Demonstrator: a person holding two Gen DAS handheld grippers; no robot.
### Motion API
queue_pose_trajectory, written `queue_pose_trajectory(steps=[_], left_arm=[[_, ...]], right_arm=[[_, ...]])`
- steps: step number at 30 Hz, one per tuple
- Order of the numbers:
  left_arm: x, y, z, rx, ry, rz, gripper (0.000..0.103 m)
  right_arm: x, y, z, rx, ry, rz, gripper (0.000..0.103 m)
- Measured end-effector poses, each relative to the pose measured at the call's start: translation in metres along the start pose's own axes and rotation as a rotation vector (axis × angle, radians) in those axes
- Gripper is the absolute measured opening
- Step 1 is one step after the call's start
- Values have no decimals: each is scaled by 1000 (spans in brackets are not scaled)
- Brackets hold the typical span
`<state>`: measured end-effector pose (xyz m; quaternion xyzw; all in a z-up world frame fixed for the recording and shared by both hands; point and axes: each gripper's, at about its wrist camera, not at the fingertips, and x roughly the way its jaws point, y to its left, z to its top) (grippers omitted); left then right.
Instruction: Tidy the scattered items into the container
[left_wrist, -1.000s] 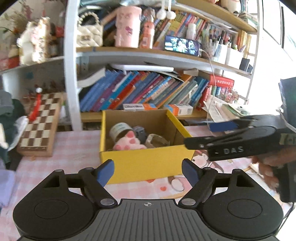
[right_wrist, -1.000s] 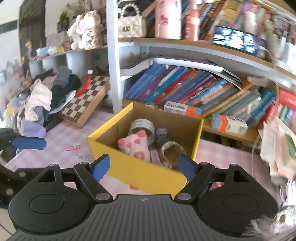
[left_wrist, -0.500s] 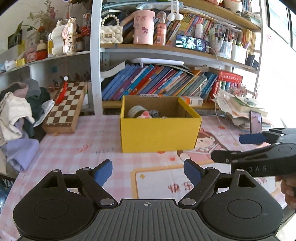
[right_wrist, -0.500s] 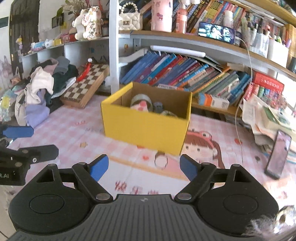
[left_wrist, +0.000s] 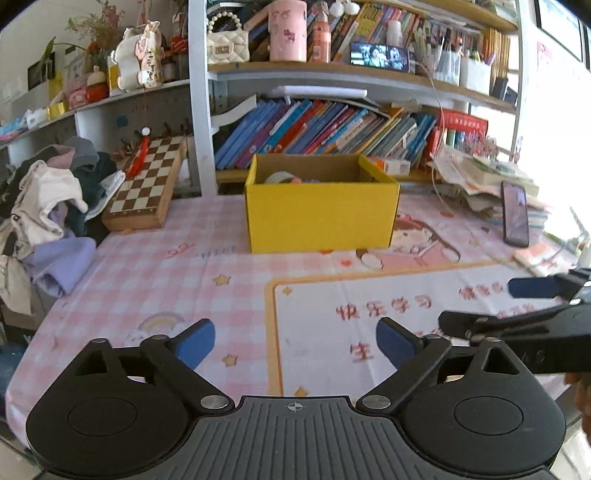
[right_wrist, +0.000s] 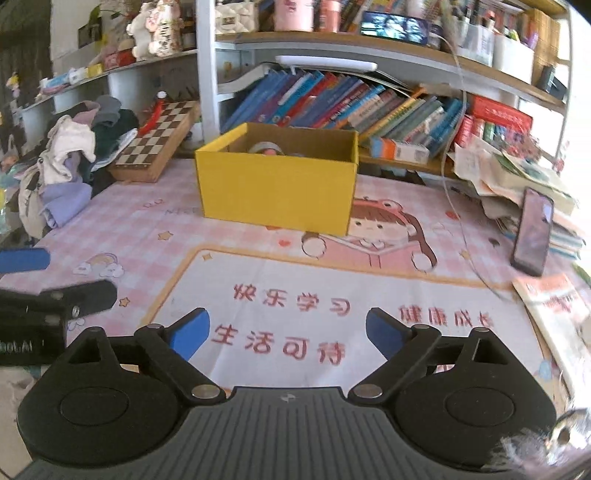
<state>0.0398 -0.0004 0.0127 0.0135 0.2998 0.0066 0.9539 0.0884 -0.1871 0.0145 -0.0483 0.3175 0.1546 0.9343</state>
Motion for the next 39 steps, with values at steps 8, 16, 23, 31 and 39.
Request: queue_pose_trajectory(steps=[8,16,23,31,39], left_arm=[[-7,-3,-18,-1,33,24,99],[-9,6,-23,-29,49,19,103],[-11,12,-28,-48,65,5,103],[-13,15,-29,-51,68,9,103],[-14,15,-29,-47,69,15,103]], right_arm=[[-5,3,-14,38,28,-20,100],[-8,11,-19,26,38,-32,103],[-10,18,-21,9,46,-29,103],[-10,23,-21,0,55,-25,103],[-10,25,-21,-2,58,-24,103]])
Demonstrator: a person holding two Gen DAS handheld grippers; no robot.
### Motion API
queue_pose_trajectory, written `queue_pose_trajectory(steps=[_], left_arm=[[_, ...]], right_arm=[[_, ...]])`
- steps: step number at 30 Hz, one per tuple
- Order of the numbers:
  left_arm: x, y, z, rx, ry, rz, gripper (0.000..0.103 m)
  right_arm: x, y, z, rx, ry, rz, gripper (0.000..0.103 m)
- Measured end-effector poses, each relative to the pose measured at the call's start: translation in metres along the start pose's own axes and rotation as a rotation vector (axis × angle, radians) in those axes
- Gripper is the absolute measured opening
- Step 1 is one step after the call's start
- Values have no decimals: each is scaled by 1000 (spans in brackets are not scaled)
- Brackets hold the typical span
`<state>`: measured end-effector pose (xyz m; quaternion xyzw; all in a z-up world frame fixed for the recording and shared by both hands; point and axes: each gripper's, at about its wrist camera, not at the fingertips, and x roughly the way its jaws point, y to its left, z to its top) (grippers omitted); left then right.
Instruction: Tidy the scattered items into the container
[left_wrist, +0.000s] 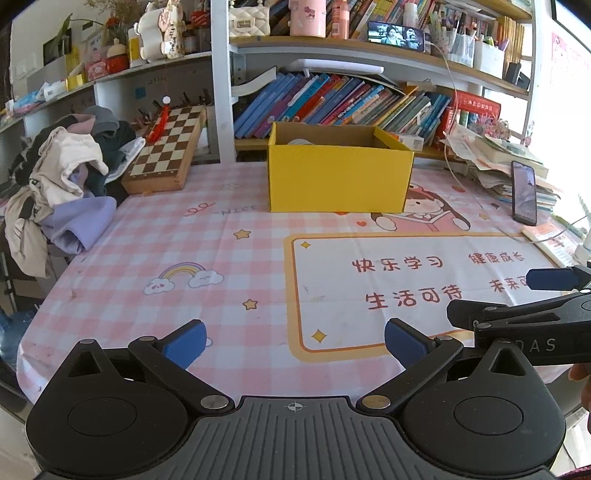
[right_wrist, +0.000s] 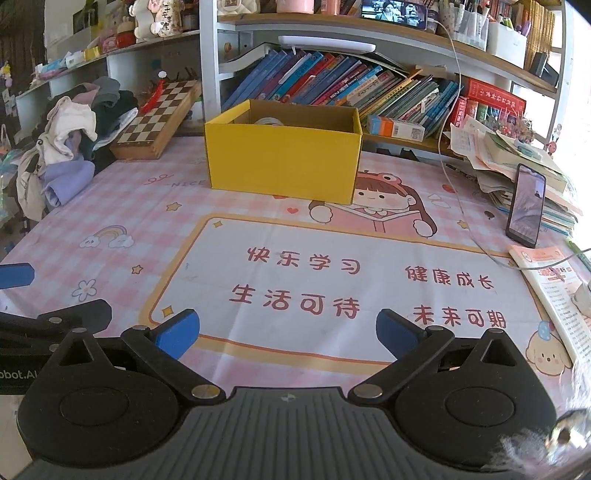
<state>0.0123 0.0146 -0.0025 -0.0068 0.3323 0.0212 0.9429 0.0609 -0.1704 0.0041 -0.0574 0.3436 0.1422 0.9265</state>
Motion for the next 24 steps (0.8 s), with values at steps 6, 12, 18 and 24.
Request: queue_pose_trajectory(steps=[6,12,18,24], left_arm=[[0,-1,0,-2,4,0,103],[-1,-1,-1,-7,5,0,103],[-2,0,-1,-8,2,0,103],[-2,0,-1,-9,1,-1,103]], right_arm=[[0,-1,0,1,4,1,103],[-2,5,-2,6,4,-3,103],[-2,6,-2,5,3,2,103],[-1,6,-2,3,3,5,103]])
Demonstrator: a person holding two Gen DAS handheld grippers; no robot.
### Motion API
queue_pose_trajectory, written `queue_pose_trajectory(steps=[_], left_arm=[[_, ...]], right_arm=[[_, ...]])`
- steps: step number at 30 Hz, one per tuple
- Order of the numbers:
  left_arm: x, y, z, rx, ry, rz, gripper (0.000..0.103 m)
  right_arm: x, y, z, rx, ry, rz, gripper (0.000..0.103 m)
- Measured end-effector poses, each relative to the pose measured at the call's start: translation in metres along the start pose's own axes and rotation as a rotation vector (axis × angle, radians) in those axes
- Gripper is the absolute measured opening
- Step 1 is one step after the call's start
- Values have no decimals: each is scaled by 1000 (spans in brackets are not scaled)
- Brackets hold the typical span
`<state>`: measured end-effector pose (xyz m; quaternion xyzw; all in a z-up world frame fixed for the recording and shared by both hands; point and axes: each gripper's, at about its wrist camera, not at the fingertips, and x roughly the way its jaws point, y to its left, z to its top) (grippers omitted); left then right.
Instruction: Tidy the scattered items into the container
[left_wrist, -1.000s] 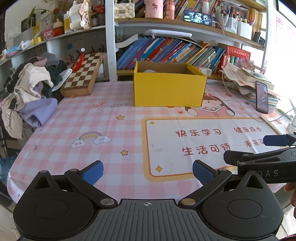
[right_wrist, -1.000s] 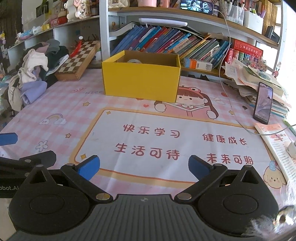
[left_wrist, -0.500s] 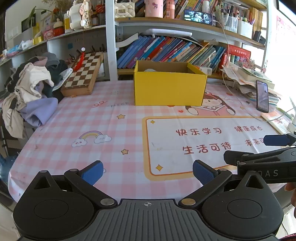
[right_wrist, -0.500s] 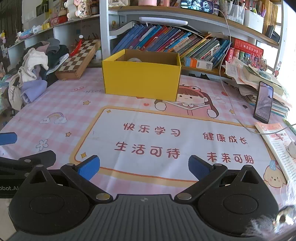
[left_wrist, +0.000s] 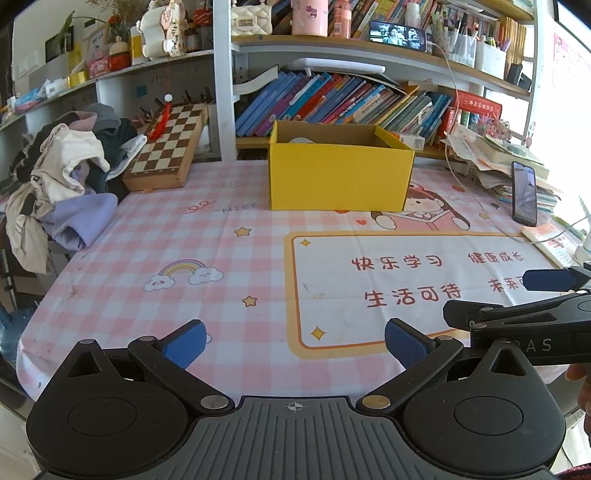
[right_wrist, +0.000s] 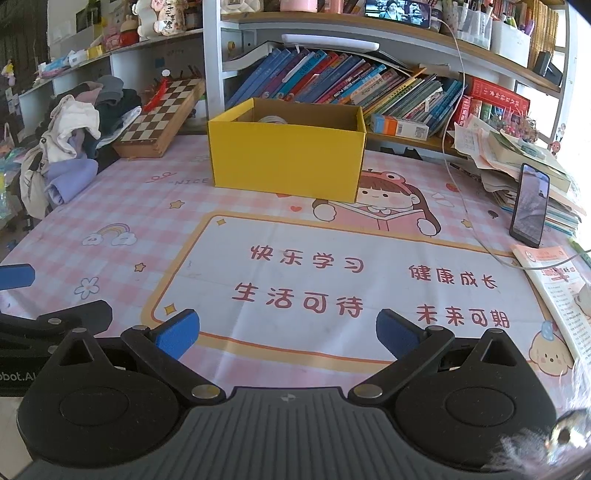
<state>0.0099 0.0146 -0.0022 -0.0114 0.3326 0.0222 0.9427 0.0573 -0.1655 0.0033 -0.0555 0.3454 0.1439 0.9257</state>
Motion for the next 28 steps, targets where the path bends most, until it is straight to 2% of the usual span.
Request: queue_pose_trajectory(steps=[28], left_arm=[[4,1,2,-25,2,-34,103]], right_arm=[[1,3,-2,13,3,-8,103]])
